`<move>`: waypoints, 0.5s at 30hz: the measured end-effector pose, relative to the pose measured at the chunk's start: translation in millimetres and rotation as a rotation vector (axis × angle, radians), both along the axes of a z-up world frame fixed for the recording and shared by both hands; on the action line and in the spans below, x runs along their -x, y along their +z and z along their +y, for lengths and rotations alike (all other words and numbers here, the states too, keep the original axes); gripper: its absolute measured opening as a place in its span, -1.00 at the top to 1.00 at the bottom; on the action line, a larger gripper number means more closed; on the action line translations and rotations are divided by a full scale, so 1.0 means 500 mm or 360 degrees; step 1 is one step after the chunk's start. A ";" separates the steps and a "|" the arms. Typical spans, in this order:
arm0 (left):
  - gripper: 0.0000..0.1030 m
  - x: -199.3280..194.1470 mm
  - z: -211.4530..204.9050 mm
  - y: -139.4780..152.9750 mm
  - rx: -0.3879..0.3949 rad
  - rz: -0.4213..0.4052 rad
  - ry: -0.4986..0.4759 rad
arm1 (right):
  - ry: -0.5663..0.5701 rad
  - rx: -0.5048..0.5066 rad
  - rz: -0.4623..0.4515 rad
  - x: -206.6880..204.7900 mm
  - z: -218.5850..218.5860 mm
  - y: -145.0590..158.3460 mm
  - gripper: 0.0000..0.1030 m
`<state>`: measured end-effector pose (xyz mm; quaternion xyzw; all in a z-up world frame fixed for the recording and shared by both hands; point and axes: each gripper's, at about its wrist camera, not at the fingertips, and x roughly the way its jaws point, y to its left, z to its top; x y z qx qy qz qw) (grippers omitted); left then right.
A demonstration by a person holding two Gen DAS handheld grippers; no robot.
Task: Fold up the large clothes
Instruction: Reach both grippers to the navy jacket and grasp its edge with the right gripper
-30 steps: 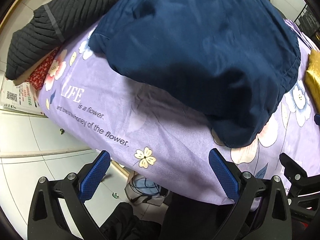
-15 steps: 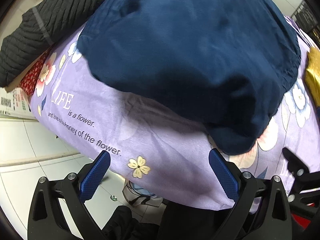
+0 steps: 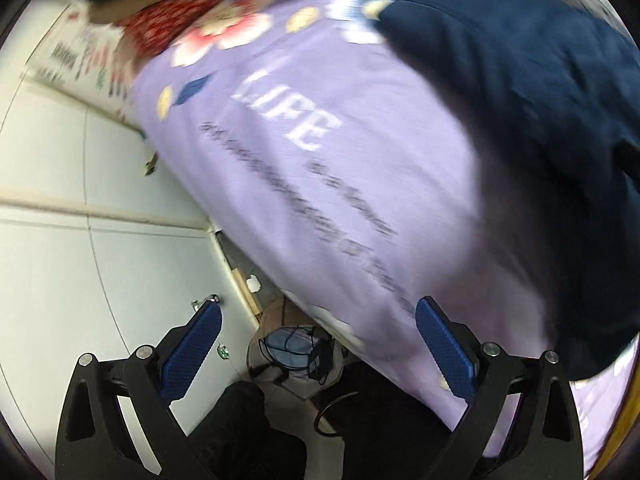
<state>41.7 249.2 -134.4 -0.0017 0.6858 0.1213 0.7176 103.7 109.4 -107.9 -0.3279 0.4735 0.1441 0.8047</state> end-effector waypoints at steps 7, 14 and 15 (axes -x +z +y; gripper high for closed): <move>-0.80 -0.043 0.048 -0.008 0.0140 -0.0115 0.0056 | -0.0006 0.0441 0.0174 -0.122 0.096 -0.184 -0.69; -0.69 -0.101 -0.011 0.006 0.0176 -0.0163 -0.0125 | -0.0253 -0.0228 0.0126 -0.144 -0.068 0.034 0.52; -0.64 -0.116 -0.023 0.013 0.0183 -0.0184 -0.0160 | -0.0334 -0.0322 0.0050 -0.138 -0.121 0.094 0.56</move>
